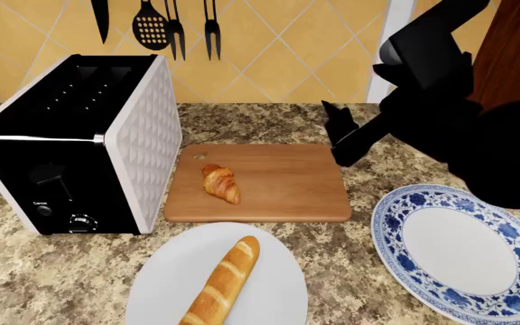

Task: From the different types of pastries on the counter, select a croissant and place it on the cutting board. Then retrieve a jar of jam from the cabinet and place it alongside the croissant on the cutting board.

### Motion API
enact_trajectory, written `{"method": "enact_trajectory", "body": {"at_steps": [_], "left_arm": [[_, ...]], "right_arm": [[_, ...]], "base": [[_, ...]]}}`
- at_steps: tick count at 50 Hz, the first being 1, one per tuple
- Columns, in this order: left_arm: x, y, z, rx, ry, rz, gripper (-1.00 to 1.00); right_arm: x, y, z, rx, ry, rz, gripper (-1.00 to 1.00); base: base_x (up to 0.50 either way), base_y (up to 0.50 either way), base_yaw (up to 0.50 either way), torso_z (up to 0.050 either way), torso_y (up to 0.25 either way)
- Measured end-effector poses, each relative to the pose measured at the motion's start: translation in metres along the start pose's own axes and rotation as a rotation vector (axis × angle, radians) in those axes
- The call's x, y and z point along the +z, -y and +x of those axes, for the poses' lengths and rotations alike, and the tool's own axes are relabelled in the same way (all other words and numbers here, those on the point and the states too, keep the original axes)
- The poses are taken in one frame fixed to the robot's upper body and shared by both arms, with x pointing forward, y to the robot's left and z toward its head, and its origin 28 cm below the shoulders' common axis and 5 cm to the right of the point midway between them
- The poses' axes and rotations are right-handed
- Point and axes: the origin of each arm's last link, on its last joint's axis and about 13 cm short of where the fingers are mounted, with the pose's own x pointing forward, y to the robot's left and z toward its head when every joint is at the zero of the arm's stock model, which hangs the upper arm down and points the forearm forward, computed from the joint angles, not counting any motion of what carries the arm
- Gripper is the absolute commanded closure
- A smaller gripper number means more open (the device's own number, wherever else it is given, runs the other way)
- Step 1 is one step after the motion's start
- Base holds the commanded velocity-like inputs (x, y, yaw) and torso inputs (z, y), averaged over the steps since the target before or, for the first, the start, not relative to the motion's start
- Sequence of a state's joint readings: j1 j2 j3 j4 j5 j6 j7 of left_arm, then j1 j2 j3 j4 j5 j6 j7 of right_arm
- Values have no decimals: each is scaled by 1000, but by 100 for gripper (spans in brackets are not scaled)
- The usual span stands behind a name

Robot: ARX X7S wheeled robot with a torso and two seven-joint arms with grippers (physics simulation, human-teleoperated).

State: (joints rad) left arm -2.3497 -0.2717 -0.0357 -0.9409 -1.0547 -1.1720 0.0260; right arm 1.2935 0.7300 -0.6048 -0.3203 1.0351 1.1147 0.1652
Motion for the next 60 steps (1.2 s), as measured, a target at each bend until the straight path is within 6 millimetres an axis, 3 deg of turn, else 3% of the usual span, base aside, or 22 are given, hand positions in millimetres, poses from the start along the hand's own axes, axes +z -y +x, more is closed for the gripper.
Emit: {"method": "enact_trajectory", "body": {"at_steps": [31, 60], "left_arm": [[-12, 35, -6, -221, -191, -78, 100], [-47, 18, 3, -210, -388, -75, 100]], "right_arm": [[-20, 3, -14, -79, -45, 14, -100], [-27, 5, -19, -120, -82, 14, -100]], "base": [[0, 0, 0, 0, 0], [0, 0, 0, 0, 1]]}}
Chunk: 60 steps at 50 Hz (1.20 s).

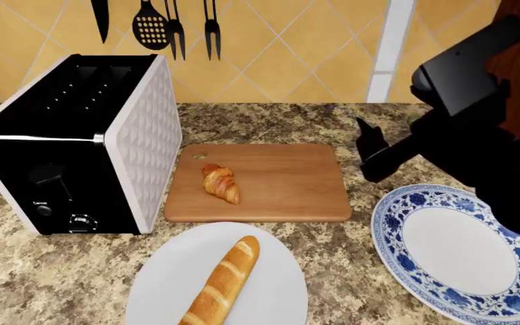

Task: From the different types of pastries on the counter, select a croissant and place it on the cutting board. Then retrieve a jar of jam from the cabinet and place it alongside the croissant on the cutting board.

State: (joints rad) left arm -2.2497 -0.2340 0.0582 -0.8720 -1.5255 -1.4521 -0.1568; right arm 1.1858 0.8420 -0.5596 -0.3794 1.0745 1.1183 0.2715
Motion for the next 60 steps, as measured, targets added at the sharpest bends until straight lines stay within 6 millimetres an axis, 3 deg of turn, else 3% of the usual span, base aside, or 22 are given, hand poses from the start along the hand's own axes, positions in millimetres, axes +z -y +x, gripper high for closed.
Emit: {"method": "enact_trajectory", "body": {"at_steps": [23, 45, 60], "left_arm": [[-39, -38, 10, 70, -142, -43, 100], [-85, -56, 16, 16, -362, -42, 100], [-106, -76, 18, 59, -414, -61, 100]], "right_arm": [[-5, 3, -4, -53, -24, 6, -100], [-9, 2, -3, -69, -32, 20, -100], [-10, 2, -3, -74, -35, 22, -100]], "base": [[0, 0, 0, 0, 0], [0, 0, 0, 0, 1], [0, 0, 0, 0, 1]]}}
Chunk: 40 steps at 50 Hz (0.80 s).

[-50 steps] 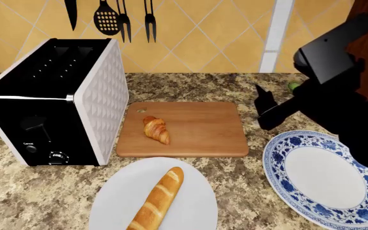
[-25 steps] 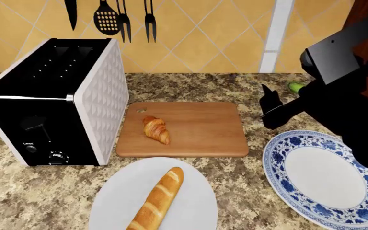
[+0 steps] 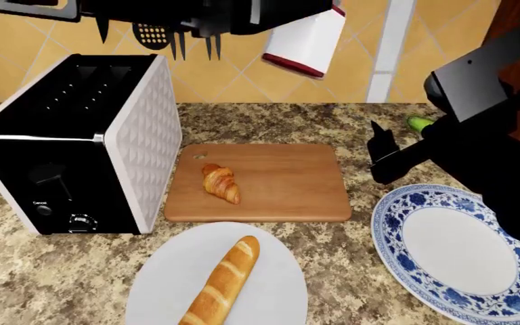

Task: From the different types of pastries on the counter, select a croissant and place it on the cutting board. Then retrieve a jar of jam from the cabinet and place it alongside the croissant on the cutting board.

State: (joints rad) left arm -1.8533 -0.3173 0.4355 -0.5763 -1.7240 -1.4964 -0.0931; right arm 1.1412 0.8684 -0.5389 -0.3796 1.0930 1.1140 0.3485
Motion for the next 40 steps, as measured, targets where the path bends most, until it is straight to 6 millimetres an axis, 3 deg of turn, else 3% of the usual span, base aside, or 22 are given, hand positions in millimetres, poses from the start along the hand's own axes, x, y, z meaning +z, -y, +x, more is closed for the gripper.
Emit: {"method": "enact_trajectory", "body": {"at_steps": [22, 40], "left_arm": [[-17, -35, 25, 274, 167, 16, 100], [-48, -34, 37, 304, 288, 48, 100]], "right_arm": [[2, 1, -1, -10, 5, 2, -100], [4, 2, -2, -14, 12, 4, -100]], "base": [[0, 0, 0, 1, 1], [0, 0, 0, 0, 1]]}}
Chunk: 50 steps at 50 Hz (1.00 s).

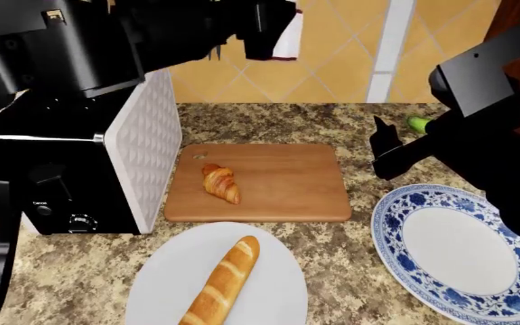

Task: From the different types of pastries on the counter, select a croissant and place it on the cutting board. Then retrieve a jar of jam from the cabinet and place it alongside the croissant on the cutting board.

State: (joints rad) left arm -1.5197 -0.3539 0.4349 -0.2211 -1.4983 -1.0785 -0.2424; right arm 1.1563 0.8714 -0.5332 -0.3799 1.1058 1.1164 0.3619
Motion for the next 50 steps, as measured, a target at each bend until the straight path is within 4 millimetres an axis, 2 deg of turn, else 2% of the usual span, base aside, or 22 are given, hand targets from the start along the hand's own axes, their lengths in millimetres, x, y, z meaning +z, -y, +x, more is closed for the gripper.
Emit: {"method": "enact_trajectory", "body": {"at_steps": [29, 41, 50], "left_arm": [[-51, 11, -23, 5, 63, 130, 100], [-70, 8, -23, 35, 82, 138, 100], [-90, 4, -16, 53, 90, 72, 100]], "right_arm": [[1, -1, 1, -1, 2, 1, -100], [1, -1, 1, 0, 4, 1, -100], [1, -1, 1, 0, 6, 2, -100]], "base": [[0, 0, 0, 0, 1], [0, 0, 0, 0, 1], [0, 0, 0, 1, 1]]}}
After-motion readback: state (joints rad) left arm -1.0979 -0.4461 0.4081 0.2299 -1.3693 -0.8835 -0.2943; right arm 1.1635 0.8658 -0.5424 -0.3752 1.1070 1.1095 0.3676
